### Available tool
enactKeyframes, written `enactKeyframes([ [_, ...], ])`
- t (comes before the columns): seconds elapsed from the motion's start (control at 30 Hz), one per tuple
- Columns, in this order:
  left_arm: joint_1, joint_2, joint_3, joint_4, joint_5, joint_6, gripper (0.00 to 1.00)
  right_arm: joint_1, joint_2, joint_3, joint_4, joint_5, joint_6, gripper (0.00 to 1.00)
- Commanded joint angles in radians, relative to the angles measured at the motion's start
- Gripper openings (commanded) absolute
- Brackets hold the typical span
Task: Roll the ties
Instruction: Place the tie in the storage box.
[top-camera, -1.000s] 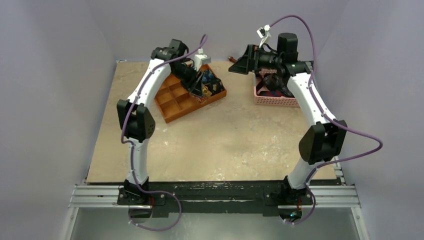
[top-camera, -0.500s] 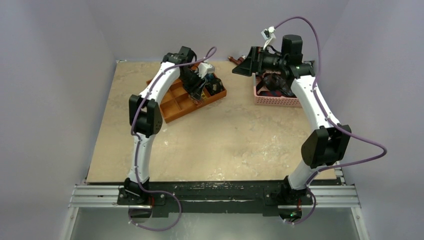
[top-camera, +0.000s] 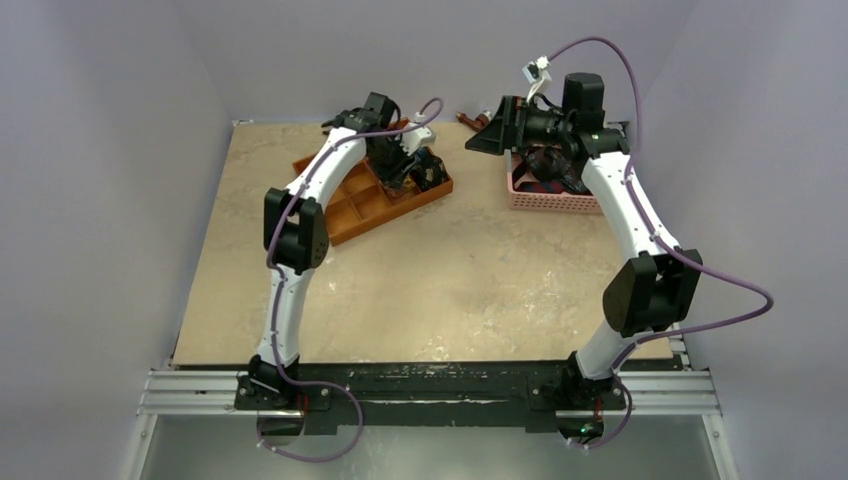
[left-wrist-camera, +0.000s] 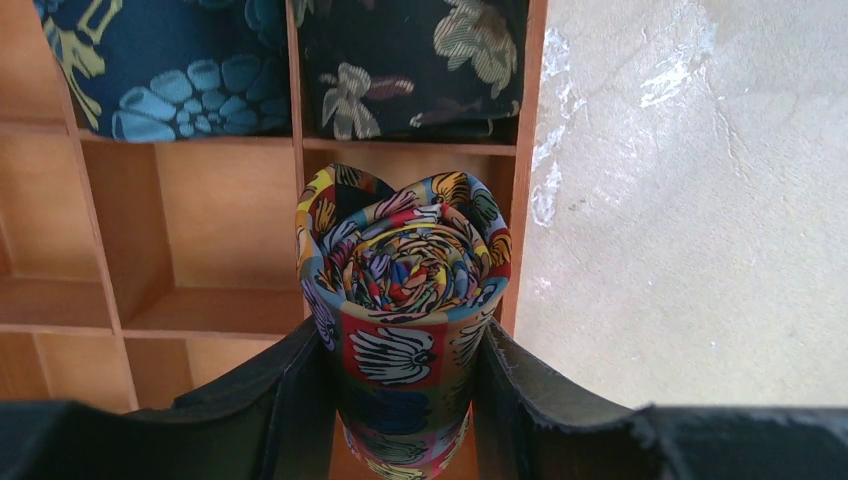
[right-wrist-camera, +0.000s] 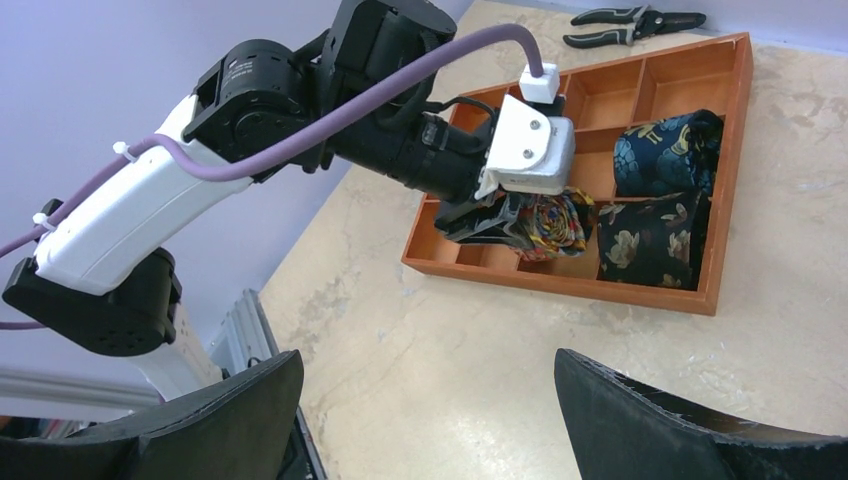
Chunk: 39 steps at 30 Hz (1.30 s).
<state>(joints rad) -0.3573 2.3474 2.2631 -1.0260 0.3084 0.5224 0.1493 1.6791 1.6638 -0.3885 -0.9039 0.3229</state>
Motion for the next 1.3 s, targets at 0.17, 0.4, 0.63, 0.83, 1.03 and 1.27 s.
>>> enactKeyframes([
  [0.17, -0.046, 0.064, 0.043, 0.031, -0.049, 0.08, 0.0, -0.009, -0.038, 0.006, 0.012, 0.011, -0.01, 0.98],
  [0.4, -0.066, 0.057, -0.019, 0.021, -0.128, 0.123, 0.0, -0.014, -0.029, 0.013, 0.013, 0.007, -0.007, 0.98],
  [0.63, -0.064, 0.052, -0.099, 0.079, -0.188, 0.148, 0.04, -0.017, -0.023, 0.012, 0.015, -0.003, 0.002, 0.98],
  [0.83, -0.062, 0.053, -0.083, 0.086, -0.186, 0.134, 0.29, -0.017, -0.01, 0.018, 0.015, -0.007, 0.012, 0.98],
  [1.03, -0.062, 0.032, -0.058, 0.094, -0.151, 0.131, 0.51, -0.018, -0.002, 0.018, 0.03, -0.011, 0.028, 0.98],
  [1.27, -0.062, 0.035, -0.011, 0.065, -0.137, 0.136, 0.55, -0.018, -0.01, 0.013, 0.033, -0.007, 0.029, 0.98],
])
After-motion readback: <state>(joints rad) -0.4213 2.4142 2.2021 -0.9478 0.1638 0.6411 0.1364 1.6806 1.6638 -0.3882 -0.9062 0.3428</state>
